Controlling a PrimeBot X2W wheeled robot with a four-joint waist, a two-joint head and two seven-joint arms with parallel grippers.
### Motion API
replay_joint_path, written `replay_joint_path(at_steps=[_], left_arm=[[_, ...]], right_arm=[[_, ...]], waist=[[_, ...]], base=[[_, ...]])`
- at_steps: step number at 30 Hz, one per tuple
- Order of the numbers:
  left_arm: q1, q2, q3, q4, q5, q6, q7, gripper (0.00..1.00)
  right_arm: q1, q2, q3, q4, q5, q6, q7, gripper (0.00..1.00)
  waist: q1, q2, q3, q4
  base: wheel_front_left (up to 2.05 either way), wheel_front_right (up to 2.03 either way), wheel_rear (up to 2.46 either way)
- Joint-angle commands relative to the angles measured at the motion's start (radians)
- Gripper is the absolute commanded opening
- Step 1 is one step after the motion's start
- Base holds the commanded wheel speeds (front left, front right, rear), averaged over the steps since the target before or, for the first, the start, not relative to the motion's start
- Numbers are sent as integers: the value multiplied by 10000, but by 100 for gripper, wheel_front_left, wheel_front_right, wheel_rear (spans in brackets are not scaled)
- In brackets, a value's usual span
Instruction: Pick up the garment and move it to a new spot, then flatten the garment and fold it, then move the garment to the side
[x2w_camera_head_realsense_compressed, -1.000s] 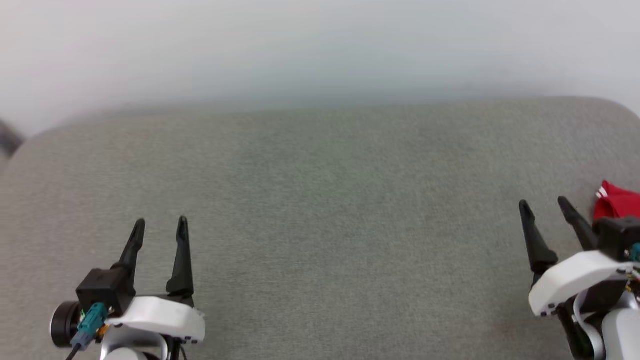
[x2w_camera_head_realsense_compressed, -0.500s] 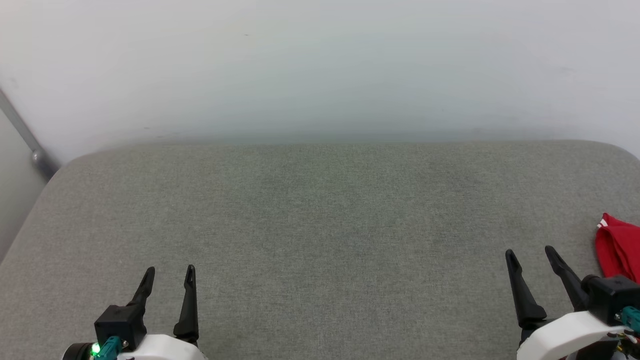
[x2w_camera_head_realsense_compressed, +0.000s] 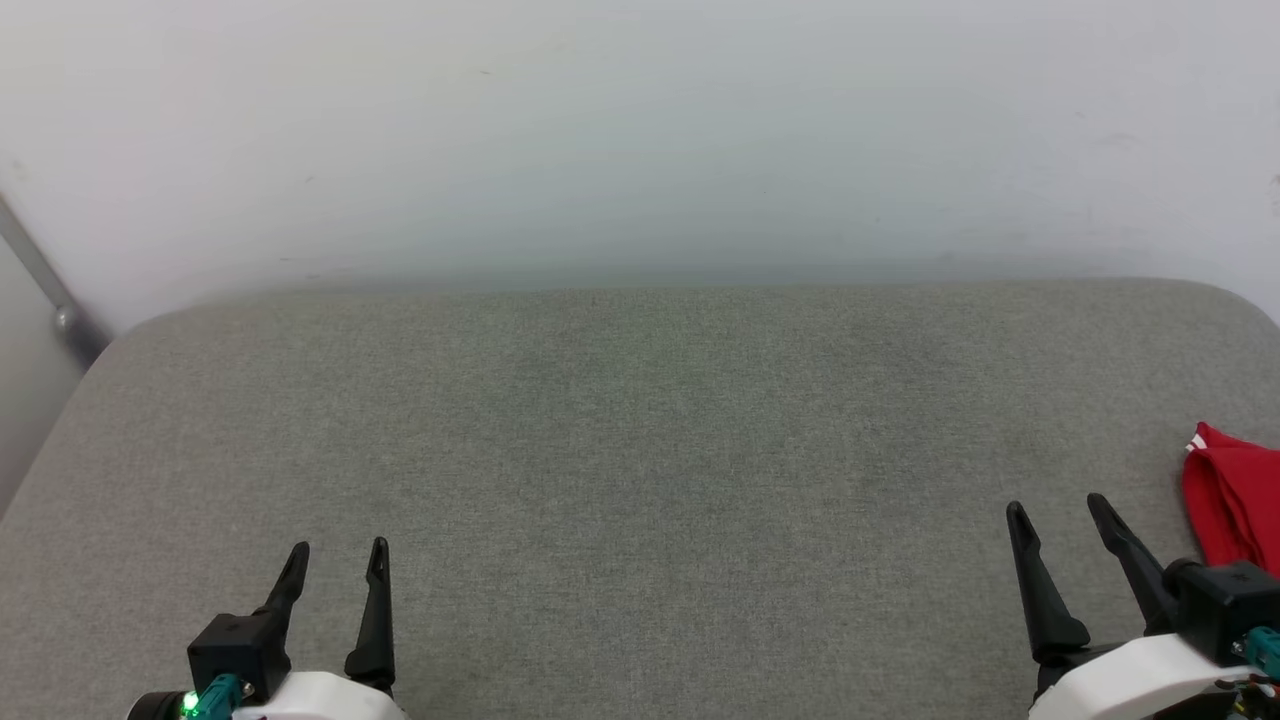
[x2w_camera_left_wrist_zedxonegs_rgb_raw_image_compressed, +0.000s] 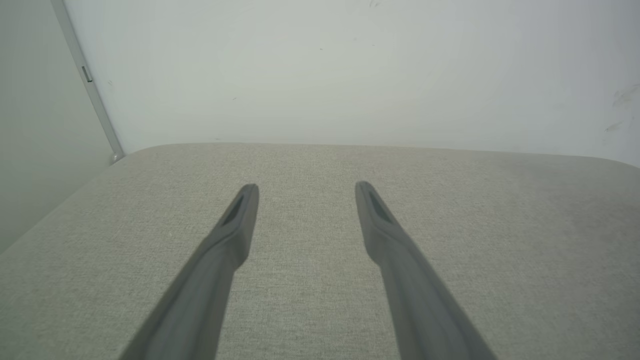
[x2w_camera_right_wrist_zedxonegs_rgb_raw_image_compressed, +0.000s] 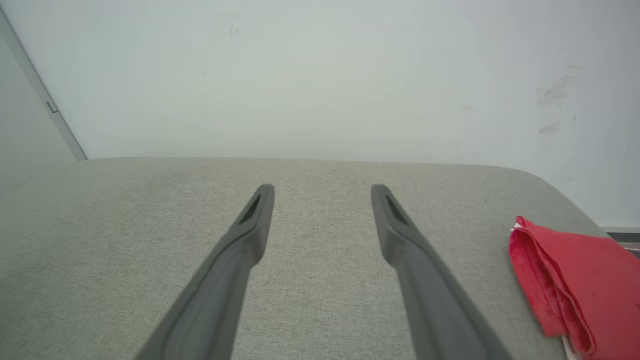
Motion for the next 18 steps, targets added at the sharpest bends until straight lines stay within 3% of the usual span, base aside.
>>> replay_joint_path(at_steps=[1, 14, 15, 18], left_arm=[[-90, 29, 23, 31, -12, -11, -59, 100], [-202, 81, 8, 77, 6, -41, -102, 100], [-83, 31, -7, 93, 1, -33, -69, 0], [38, -142, -8, 243, -156, -79, -19, 0]], right_arm=[[119, 57, 35, -68, -46, -8, 21, 100], [64, 110, 156, 77, 78, -8, -99, 100], [12, 90, 153, 110, 53, 0, -56, 0], [38, 106, 160, 338, 232, 0, -52, 0]], waist=[[1, 0, -3, -1], [1, 0, -7, -57], [1, 0, -7, -58], [1, 0, 0, -60]], base=[[0, 0, 0], [0, 0, 0], [0, 0, 0], [0, 0, 0]])
